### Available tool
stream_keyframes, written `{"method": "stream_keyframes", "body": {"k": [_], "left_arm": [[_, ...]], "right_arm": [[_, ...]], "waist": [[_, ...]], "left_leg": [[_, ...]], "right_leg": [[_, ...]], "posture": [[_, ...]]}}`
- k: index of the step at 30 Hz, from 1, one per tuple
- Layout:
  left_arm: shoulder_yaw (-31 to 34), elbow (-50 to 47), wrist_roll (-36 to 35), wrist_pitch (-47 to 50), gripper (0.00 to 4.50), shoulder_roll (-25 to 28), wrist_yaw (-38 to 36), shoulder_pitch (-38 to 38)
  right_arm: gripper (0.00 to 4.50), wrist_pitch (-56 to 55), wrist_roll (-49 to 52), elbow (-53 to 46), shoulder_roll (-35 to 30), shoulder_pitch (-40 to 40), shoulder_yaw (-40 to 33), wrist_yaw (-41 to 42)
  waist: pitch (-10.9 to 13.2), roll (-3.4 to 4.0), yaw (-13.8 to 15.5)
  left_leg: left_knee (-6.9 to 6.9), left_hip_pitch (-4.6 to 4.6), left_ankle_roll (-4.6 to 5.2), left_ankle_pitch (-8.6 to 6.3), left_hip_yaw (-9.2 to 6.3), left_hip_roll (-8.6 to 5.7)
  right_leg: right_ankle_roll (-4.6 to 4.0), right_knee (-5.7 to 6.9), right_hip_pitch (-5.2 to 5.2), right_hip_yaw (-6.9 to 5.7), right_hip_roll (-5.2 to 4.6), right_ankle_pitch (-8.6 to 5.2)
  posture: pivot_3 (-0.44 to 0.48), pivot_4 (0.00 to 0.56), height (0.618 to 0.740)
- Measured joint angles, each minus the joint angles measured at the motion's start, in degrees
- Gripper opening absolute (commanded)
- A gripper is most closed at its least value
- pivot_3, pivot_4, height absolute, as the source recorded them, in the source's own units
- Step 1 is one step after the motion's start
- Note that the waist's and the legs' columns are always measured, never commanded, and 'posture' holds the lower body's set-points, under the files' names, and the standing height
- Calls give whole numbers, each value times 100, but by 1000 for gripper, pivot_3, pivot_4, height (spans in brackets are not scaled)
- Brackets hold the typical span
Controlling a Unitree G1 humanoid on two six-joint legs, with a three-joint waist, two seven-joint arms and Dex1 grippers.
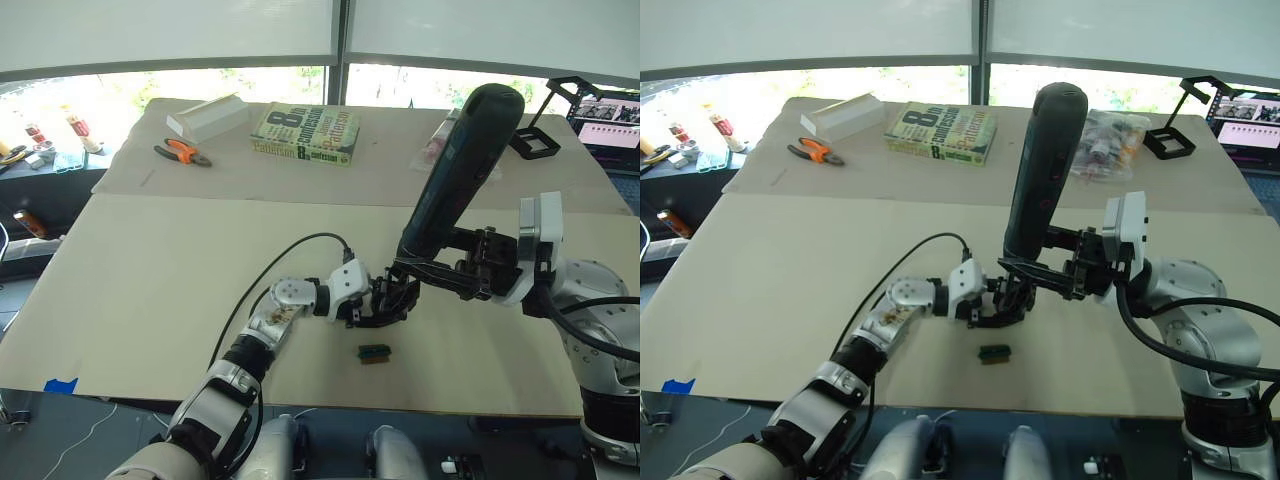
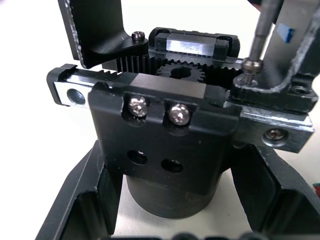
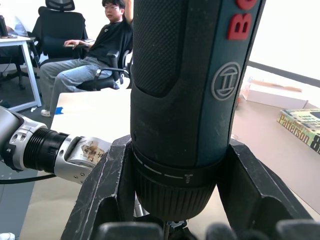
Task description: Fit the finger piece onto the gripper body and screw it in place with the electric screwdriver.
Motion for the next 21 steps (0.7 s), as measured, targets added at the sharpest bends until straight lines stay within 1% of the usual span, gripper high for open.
{"method": "stream_keyframes", "body": {"k": [21], "left_arm": [[21, -2, -11, 112, 2588, 36, -27, 9]], "right_arm": [[1927, 72, -107, -248, -54, 102, 209, -457]], "waist": [[-4, -4, -3]], "left_leg": [[0, 10, 0, 0, -1, 2]], "right_leg": [[0, 0, 10, 0, 0, 0]], "posture": [[0, 150, 740]]}}
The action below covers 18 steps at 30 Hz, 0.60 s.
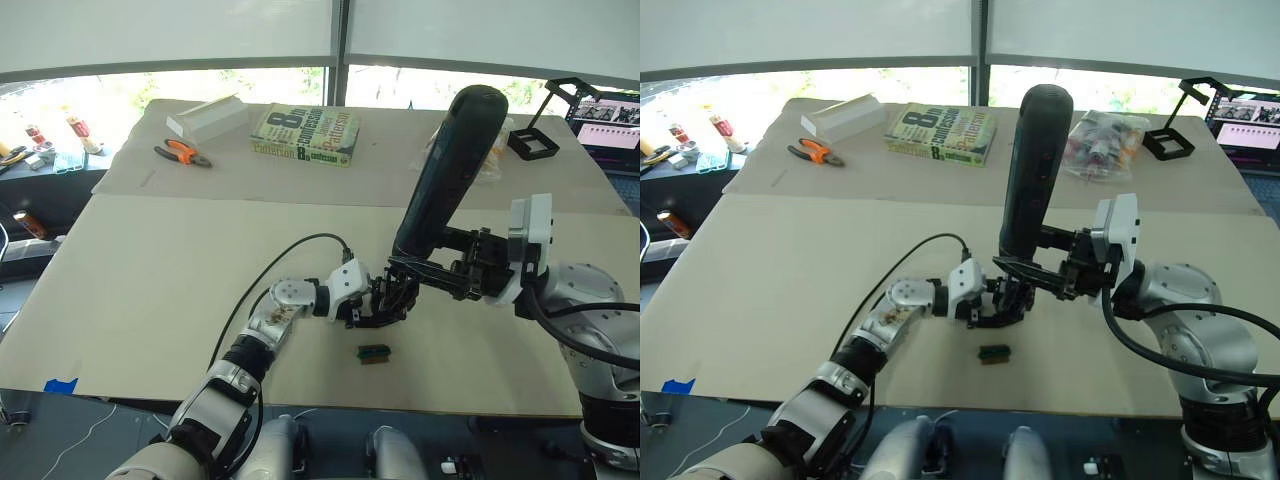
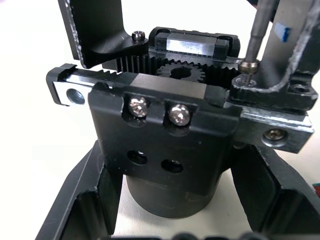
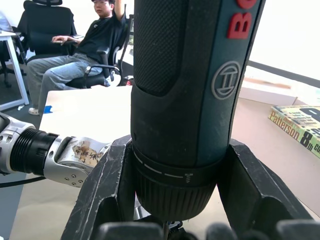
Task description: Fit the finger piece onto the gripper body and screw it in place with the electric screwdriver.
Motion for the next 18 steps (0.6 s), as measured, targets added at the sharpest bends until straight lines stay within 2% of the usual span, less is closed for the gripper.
{"method": "stream_keyframes", "body": {"k": [18], "left_arm": [[5, -2, 2, 135, 2588, 34, 6, 0]], "right_arm": [[1927, -16, -57, -103, 0, 234, 98, -230]], "waist": [[-44, -48, -14]], "left_leg": [[-3, 11, 1, -1, -4, 9]], "right_leg": [[-1, -6, 10, 0, -6, 0]], "posture": [[0, 150, 740]]}}
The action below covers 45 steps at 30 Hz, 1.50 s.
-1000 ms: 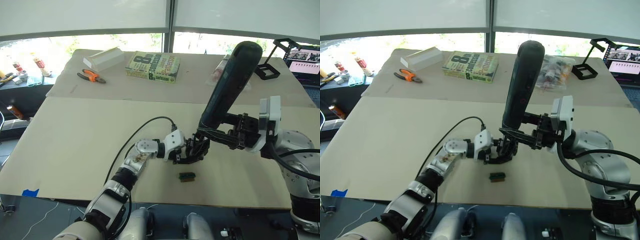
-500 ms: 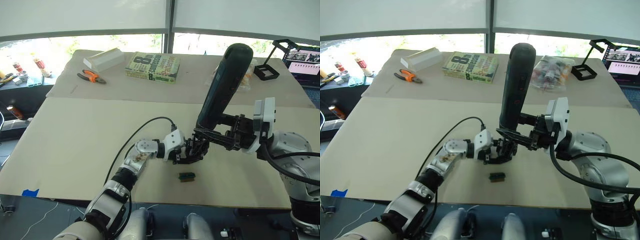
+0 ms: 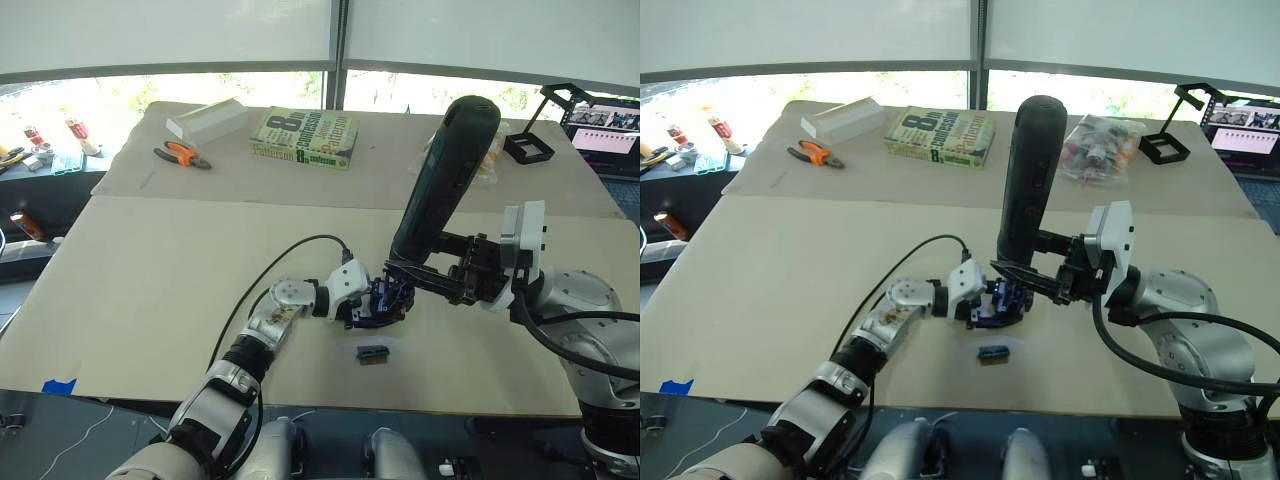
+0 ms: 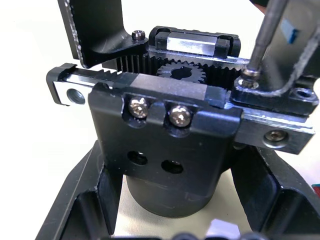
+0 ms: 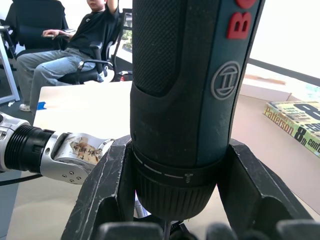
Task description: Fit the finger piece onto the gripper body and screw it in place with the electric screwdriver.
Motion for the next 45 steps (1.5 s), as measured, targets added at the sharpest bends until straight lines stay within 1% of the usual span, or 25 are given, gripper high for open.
{"method": "stream_keyframes", "body": {"k": [15, 27, 30, 34, 38, 45], "left_arm": [[-1, -2, -1, -5, 2588, -1, -6, 0], [-12, 1, 22, -96, 2588, 7, -14, 0], [-17, 1, 22, -102, 2588, 8, -7, 0], [-30, 0, 27, -113, 2588, 17, 13, 0], [-38, 1, 32, -131, 2588, 30, 43, 0], [-50, 0, 38, -200, 2588, 63, 36, 1]], "right_arm": [[1927, 23, 67, 25, -123, -122, -40, 72], [1927, 413, 383, -24, -255, -321, -97, -36], [1927, 291, 500, -89, -85, -389, -318, -73], [1927, 168, 832, -356, -78, -407, -709, 27], [1927, 127, 851, -488, -92, -299, -811, 154], [1927, 124, 937, -608, -153, -233, -1021, 106]], "waist": [[0, 0, -3], [1, -1, -6], [1, -1, -4], [1, -1, -6], [1, -1, -15], [1, -1, -39]], "left_leg": [[-3, -1, 1, -1, 0, -1], [-5, -18, 2, -1, 1, -5], [-6, -21, 2, -1, 1, -8], [-6, -20, 3, -2, 1, -7], [-5, -19, 4, -2, 1, -6], [-6, -19, 5, -3, 1, -6]], "right_leg": [[0, -4, -1, -3, -12, 0], [-1, -3, -21, -5, -21, 1], [0, -4, -23, -8, -21, 1], [0, -5, -20, -10, -18, 1], [0, -2, -19, -9, -17, 1], [0, -2, -20, -9, -18, 1]], "posture": [[0, 150, 740], [0, 150, 740], [0, 150, 740], [0, 150, 740], [0, 150, 740], [0, 150, 740]]}}
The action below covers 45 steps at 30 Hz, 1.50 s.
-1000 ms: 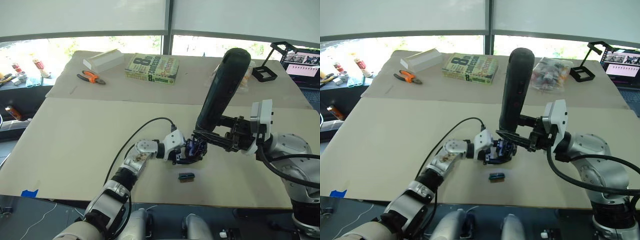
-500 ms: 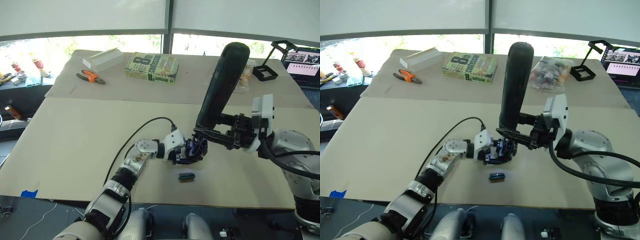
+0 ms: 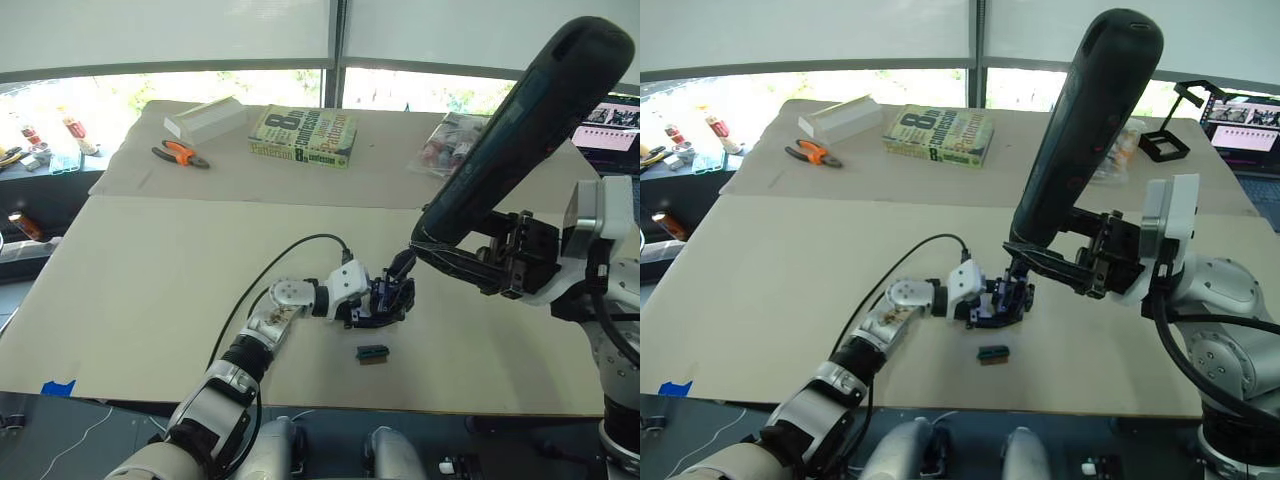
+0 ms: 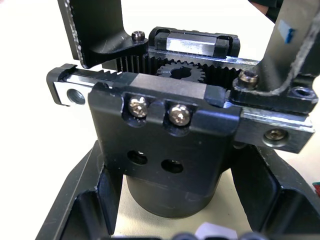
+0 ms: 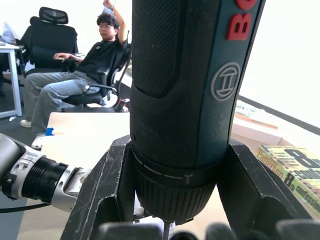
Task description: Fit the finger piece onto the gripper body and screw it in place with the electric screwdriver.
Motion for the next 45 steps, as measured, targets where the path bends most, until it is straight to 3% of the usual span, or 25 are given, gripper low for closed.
{"method": "stream_keyframes", "body": {"k": [3, 7, 16, 27, 35, 45], "left_arm": [[10, -2, -24, 77, 2588, 1, -9, 0], [16, 19, 6, 149, 4460, 50, 12, 18], [131, -218, -80, 156, 4491, 311, -53, 168], [910, -1428, -839, 689, 4491, 1669, -829, 1016], [1996, -2180, -1674, 822, 4491, 2563, -1140, 2058], [2554, -2435, -2113, 948, 4491, 2791, -1104, 2221]], "right_arm": [[1927, 1, 142, -145, -107, -2, -165, -92], [1927, 16, 198, -180, -186, 27, -303, -206], [1927, 71, 522, -373, -479, 354, -771, -349], [1927, -93, 329, -528, -331, 1667, -1737, -471], [1927, -612, -196, -363, -46, 2304, -2442, -457], [1927, -968, -534, -97, 203, 2545, -2704, -530]], "waist": [[0, 0, -5], [0, 0, -18], [0, 0, -32], [1, 3, -63], [2, 7, -75], [3, 9, -71]], "left_leg": [[0, 0, 0, 0, 0, 0], [-1, 0, 0, 0, 0, 0], [-10, 2, 0, 0, 0, 1], [-17, 2, -1, 1, 2, -5], [-23, 11, -5, 2, 2, -5], [-25, 15, -10, 7, 3, -7]], "right_leg": [[0, -1, 1, 0, -1, 0], [0, 0, -1, 1, 0, 0], [0, -4, 0, 1, -4, 0], [1, -4, 0, 1, -6, 0], [1, -4, 3, 3, -3, -1], [3, -2, 6, 6, 12, 0]], "posture": [[0, 150, 740], [0, 150, 740], [0, 150, 740], [0, 150, 740], [0, 150, 740], [0, 150, 740]]}}
